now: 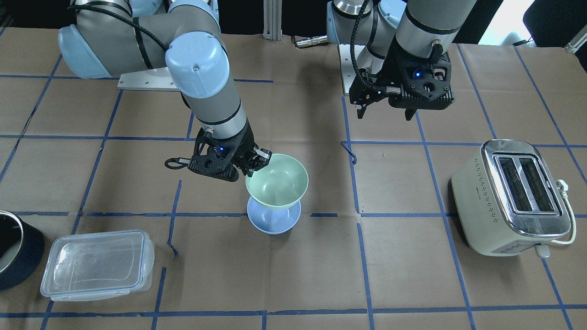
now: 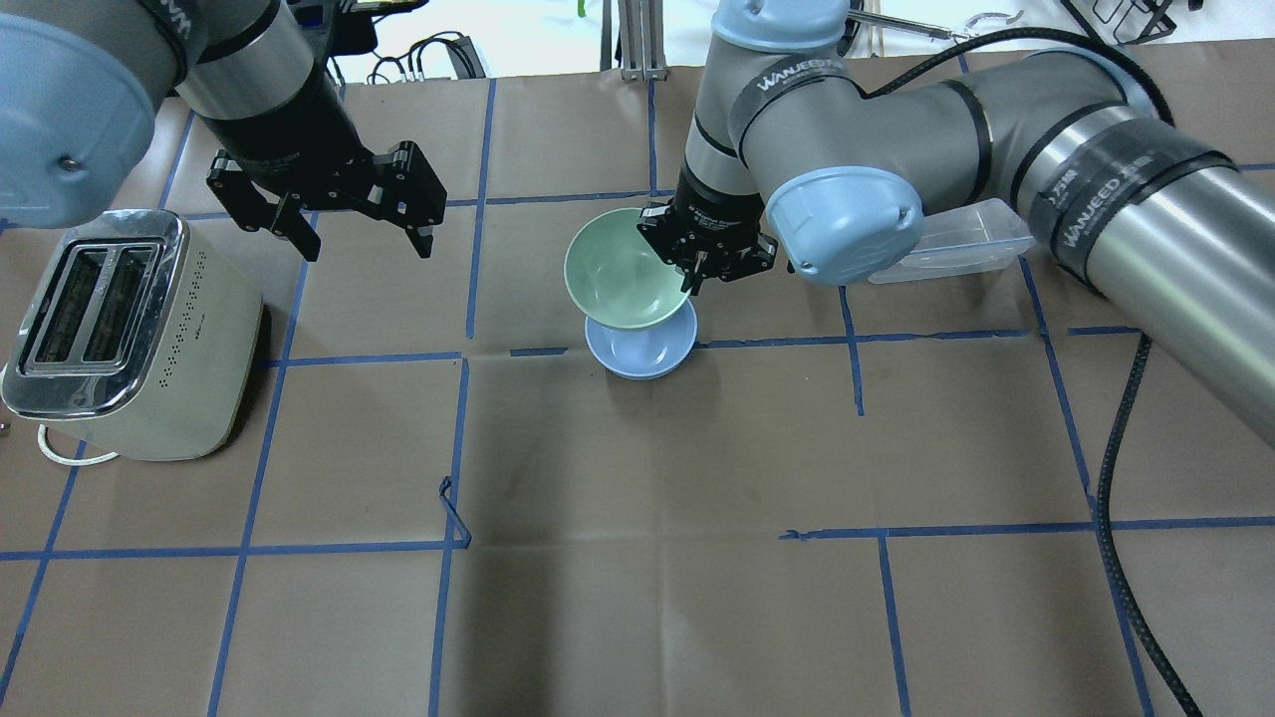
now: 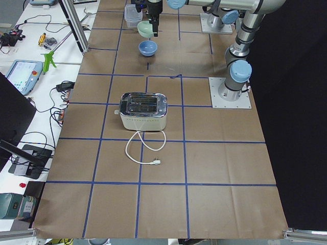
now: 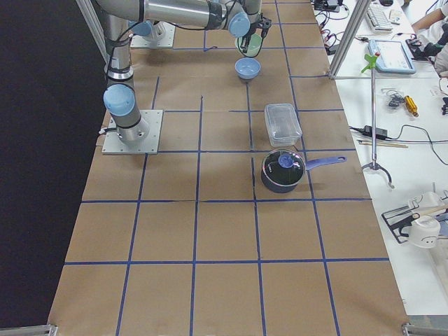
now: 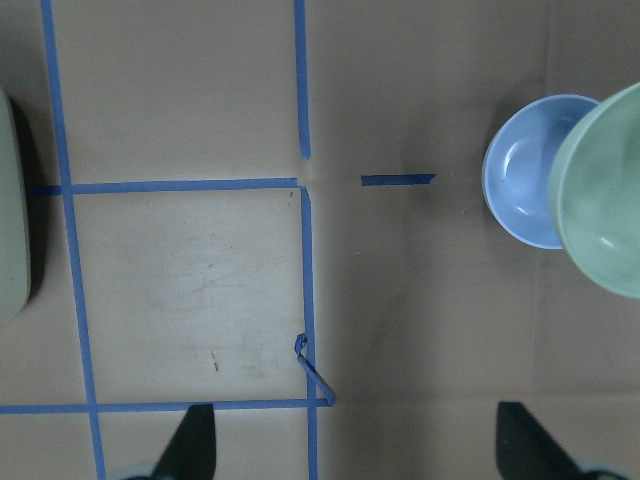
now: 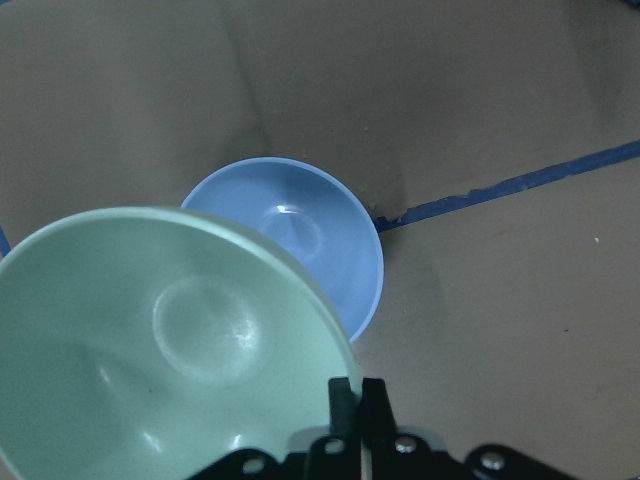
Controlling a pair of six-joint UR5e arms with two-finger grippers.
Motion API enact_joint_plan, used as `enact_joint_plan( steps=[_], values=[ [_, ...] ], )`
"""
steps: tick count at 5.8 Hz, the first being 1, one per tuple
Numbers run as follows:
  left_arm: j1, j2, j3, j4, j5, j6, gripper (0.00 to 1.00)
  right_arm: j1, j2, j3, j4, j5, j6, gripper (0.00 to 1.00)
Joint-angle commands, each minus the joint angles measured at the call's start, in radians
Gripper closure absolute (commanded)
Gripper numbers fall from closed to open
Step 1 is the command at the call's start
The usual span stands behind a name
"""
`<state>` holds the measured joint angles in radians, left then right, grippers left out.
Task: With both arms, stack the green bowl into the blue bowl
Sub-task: 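Move the green bowl over the blue bowl with the right gripper and lower it in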
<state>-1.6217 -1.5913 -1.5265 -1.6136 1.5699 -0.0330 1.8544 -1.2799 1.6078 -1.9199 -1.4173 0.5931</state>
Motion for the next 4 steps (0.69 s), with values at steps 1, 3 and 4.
enact_joint_plan(
  steps=[1, 3, 4],
  values=[
    [-0.001, 0.004, -0.026, 0.068, -0.004, 0.001, 0.02, 0.008, 0.077, 0.015, -0.045, -0.005, 0.001, 0.95],
    [-0.001, 0.004, -0.027, 0.069, -0.008, 0.001, 0.02, 0.003, 0.102, 0.068, -0.089, -0.011, -0.019, 0.95],
    [-0.001, 0.005, -0.026, 0.069, -0.007, 0.001, 0.02, -0.006, 0.102, 0.124, -0.163, -0.009, -0.025, 0.94]
  ],
)
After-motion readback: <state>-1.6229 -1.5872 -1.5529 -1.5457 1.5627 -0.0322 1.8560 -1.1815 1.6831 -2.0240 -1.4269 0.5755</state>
